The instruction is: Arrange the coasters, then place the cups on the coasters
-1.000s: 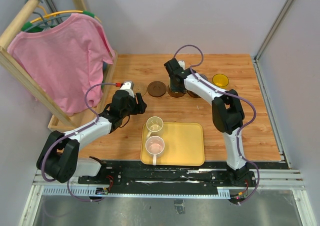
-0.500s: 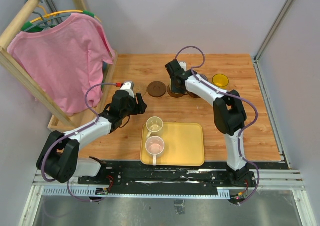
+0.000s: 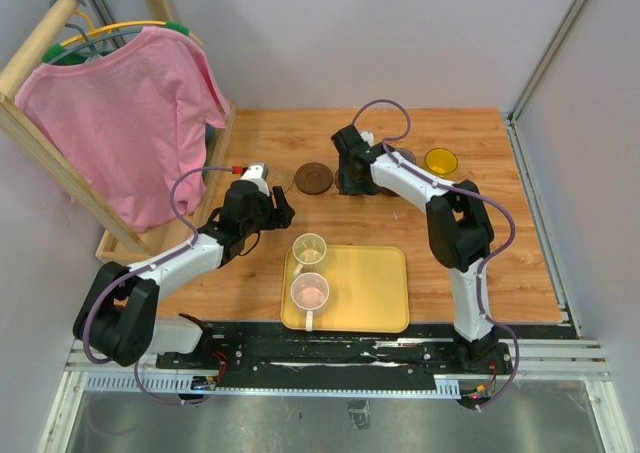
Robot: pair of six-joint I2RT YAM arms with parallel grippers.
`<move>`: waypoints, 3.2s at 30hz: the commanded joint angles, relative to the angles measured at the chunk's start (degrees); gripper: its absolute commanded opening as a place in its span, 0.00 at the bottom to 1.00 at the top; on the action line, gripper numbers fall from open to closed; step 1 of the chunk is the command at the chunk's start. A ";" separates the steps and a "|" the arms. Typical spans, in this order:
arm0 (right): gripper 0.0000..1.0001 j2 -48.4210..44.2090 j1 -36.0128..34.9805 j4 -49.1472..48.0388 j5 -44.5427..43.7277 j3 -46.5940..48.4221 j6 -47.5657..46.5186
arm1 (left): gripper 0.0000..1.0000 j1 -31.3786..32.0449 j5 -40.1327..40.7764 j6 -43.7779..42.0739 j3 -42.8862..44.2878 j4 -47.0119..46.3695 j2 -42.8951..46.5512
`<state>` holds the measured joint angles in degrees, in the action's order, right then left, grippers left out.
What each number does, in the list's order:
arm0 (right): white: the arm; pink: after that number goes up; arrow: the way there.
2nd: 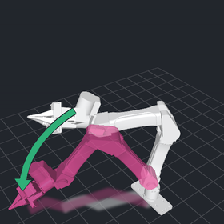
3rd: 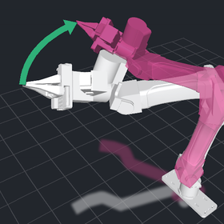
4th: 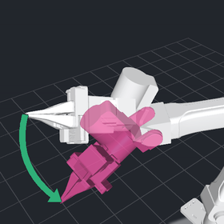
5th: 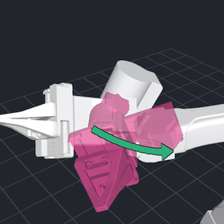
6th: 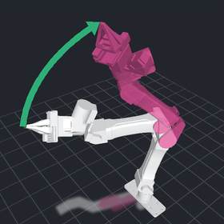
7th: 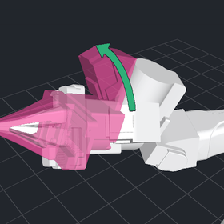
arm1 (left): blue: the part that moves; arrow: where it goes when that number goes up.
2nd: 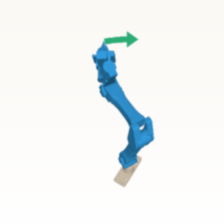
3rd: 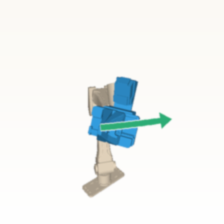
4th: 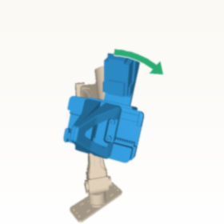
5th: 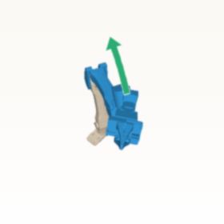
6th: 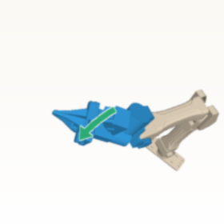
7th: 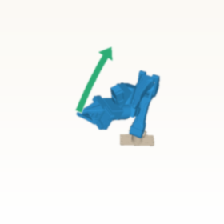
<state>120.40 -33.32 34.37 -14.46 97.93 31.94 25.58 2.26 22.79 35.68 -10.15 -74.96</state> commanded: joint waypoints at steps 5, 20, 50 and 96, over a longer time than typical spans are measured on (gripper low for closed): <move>0.54 -4.52 0.77 1.13 0.94 -2.59 0.67 | 0.64 -0.36 -1.04 0.17 0.87 -1.20 1.21; 0.68 -15.38 -1.08 0.25 0.37 -8.21 -0.11 | 0.70 -0.36 -1.42 -1.16 -0.64 0.04 6.74; 0.98 -49.39 -2.03 -14.46 -6.78 -35.02 -5.14 | 1.00 14.90 -3.59 2.78 -7.80 14.72 24.10; 0.98 -46.26 -2.10 -15.81 -1.55 -36.92 -2.88 | 0.20 19.39 -3.45 2.00 -8.45 14.73 10.80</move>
<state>73.76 -34.46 19.09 -16.51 61.93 28.32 44.49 -1.63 25.76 27.51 5.15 -62.83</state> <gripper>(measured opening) 0.983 0.287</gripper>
